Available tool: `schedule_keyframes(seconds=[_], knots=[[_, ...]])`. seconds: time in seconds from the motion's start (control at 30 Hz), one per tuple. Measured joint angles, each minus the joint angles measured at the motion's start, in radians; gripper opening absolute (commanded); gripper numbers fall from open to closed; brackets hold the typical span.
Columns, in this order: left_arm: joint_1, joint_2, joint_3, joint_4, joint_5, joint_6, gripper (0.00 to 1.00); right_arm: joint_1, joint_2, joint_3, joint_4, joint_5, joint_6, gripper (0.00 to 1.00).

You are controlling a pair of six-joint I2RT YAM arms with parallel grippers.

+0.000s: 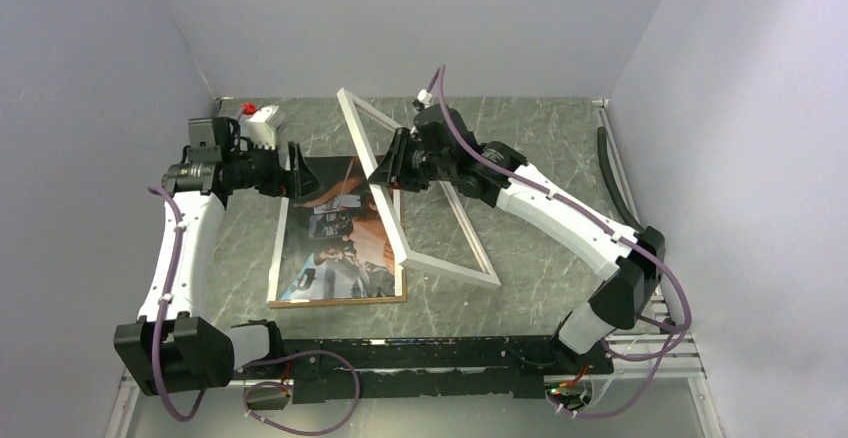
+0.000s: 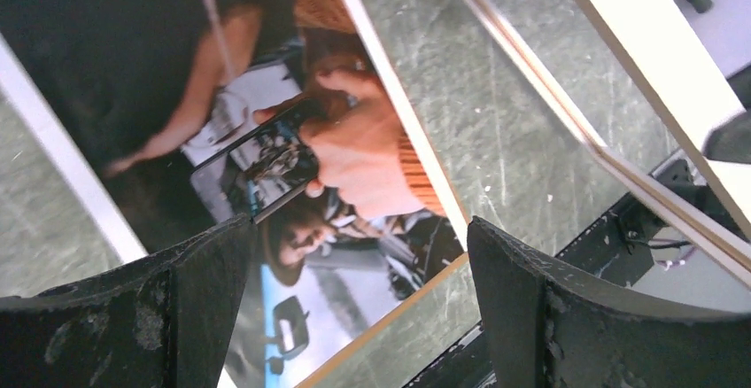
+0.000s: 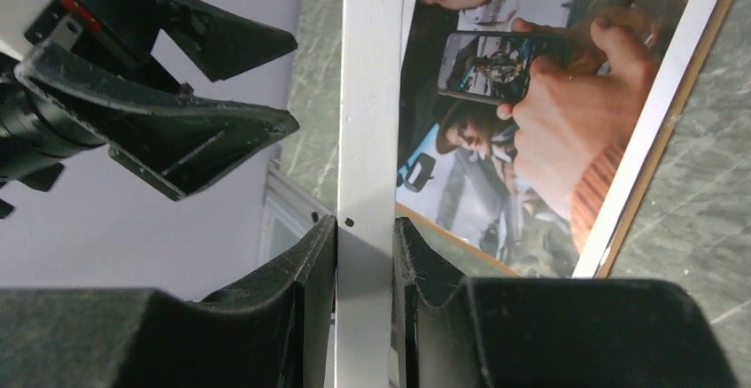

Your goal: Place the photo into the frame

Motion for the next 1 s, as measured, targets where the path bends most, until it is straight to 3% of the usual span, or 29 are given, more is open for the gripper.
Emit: schedule_keyframes(seconds=[0.37,0.53,0.8,1.0], knots=[[-0.304,0.048,0.09,0.133,-0.093,-0.131,0.92,-0.119,-0.084,-0.115,0.126,-0.149,0.15,0.09],[-0.417,0.148,0.182,0.196,-0.185,-0.16,0.9,-0.167,-0.146,-0.196,0.174,-0.186,0.184,0.21],[-0.566,0.357,0.356,0.235,-0.307,-0.165,0.87,-0.251,-0.231,-0.274,0.174,-0.232,0.208,0.53],[-0.64,0.444,0.459,0.25,-0.373,-0.166,0.86,-0.309,-0.271,-0.256,0.13,-0.25,0.184,0.65]])
